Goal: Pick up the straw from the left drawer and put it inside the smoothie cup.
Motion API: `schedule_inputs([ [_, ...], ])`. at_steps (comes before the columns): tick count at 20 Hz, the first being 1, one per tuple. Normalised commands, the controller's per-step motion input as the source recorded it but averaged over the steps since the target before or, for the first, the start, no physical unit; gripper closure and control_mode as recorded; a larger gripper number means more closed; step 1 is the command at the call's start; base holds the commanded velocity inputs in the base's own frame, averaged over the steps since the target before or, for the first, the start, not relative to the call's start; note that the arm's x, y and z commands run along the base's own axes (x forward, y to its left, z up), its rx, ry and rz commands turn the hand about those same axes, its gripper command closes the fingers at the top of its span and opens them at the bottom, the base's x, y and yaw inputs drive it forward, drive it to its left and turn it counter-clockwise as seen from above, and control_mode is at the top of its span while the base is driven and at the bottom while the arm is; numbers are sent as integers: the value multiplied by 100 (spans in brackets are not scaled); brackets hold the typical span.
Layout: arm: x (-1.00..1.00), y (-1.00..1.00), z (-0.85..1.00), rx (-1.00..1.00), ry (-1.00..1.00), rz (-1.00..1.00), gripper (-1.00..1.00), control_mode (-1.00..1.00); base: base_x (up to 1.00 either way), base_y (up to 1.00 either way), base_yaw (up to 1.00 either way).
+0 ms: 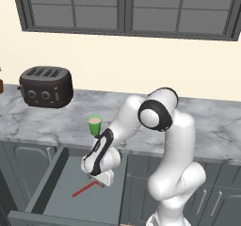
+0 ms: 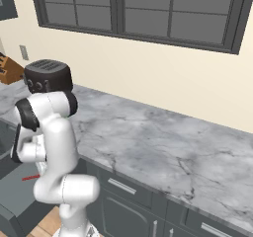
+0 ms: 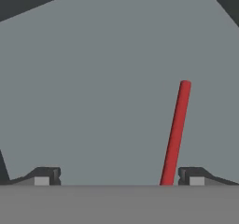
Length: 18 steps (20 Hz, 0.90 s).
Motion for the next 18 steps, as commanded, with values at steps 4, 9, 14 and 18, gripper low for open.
schedule_inputs([
  [4,12,10,-29,-6,0,0,-100,-100,0,0,0],
  [9,19,16,-14,-5,0,0,-100,-100,0,0,0],
  [14,21,17,-3,-3,4,0,-100,-100,0,0,0],
  [18,20,12,-5,-1,10,0,-100,-100,0,0,0],
])
